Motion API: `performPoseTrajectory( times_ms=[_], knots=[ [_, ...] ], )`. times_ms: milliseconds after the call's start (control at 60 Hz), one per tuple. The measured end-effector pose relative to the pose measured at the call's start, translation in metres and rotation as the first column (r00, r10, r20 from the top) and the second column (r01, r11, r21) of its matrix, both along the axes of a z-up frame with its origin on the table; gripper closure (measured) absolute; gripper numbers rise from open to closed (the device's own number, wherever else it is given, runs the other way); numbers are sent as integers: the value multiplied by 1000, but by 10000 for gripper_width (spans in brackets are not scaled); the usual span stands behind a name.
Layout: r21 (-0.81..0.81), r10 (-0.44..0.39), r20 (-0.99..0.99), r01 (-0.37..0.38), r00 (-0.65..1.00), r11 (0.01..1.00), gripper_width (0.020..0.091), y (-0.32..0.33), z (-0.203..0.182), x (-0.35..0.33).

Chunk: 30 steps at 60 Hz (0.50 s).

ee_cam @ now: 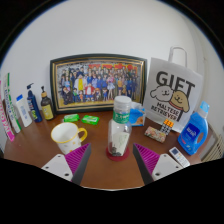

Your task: Pour water

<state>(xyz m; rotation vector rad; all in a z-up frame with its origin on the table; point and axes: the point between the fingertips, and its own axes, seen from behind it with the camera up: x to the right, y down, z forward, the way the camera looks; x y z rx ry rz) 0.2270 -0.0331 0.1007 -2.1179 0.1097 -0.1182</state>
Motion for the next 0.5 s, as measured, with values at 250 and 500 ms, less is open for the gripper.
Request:
performPoseTrajectory(
  times_ms=[250, 500],
  knots=[
    [33, 9, 4, -10, 1000, 999, 247, -98, 86, -64],
    [47, 35, 38, -37, 999, 998, 250, -183, 128, -105]
  ],
)
